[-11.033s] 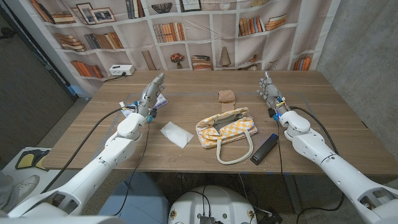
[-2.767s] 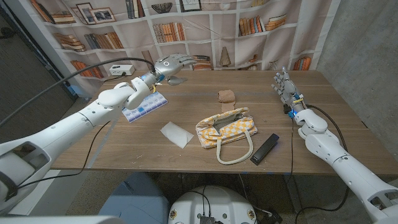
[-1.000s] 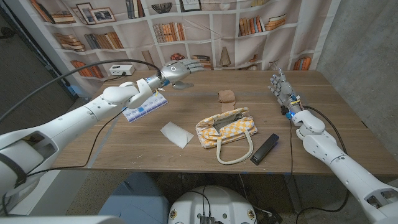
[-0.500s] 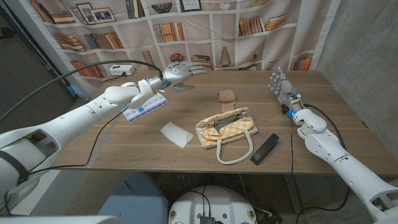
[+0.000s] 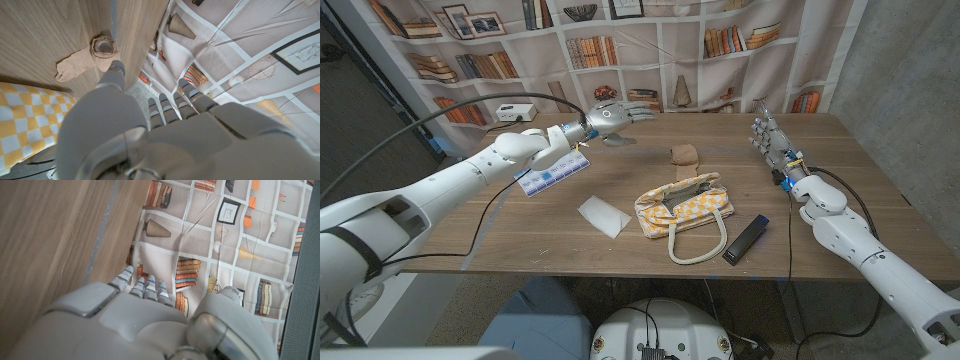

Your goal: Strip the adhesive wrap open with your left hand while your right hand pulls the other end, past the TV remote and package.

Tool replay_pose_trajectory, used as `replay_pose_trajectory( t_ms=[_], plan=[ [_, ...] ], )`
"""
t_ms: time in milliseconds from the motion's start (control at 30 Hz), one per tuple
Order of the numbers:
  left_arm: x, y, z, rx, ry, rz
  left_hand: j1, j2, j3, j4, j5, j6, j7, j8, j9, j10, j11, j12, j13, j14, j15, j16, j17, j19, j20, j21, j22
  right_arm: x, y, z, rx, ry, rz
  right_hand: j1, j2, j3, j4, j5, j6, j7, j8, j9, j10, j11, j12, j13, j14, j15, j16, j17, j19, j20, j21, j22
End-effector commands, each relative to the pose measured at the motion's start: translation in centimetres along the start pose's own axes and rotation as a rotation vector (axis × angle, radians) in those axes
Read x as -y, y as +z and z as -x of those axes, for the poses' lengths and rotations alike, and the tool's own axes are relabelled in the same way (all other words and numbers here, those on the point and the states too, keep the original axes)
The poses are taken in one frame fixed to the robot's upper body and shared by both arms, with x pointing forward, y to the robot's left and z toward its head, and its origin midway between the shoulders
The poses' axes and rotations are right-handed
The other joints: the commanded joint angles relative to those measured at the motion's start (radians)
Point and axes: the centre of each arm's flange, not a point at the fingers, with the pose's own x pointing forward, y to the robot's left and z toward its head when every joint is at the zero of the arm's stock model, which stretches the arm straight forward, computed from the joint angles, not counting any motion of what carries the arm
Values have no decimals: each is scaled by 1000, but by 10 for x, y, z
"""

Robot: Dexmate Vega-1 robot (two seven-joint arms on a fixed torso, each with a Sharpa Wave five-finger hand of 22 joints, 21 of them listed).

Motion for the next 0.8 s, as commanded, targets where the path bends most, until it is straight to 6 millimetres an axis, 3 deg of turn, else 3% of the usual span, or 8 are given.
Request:
replay_pose_trajectory(
  t_ms=[33,733,800],
  plan=[
    [4,-3,-10,68,-14,-11,7,2,-9,5,6,5,-1,2,5,-12,4,-3,3,-31,-18,-1,3,-23,3,-7,4,5,-3,11,11,-25,0,7,6,0,-1,-1,-3,4,1,2,-3,1,-1,4,-9,0,-2,3,3,0,1,4],
    [13,-10,2,85,-17,5,15,34,-13,11,4,-3,12,2,4,-42,15,-12,3,-60,-3,-3,5,-83,19,-21,6,-7,-7,6,21,-51,-5,8,7,2,-2,-1,-2,4,2,2,-4,0,0,4,-8,0,-2,2,4,2,2,4],
    [14,-10,3,85,-20,5,-3,37,-23,23,1,3,7,5,5,-39,12,-9,4,-59,-7,1,8,-84,22,-17,7,-8,-9,6,19,-55,-12,8,7,2,-2,-1,-2,4,2,2,-4,1,-1,4,-8,0,-2,2,5,2,2,4]
  ],
)
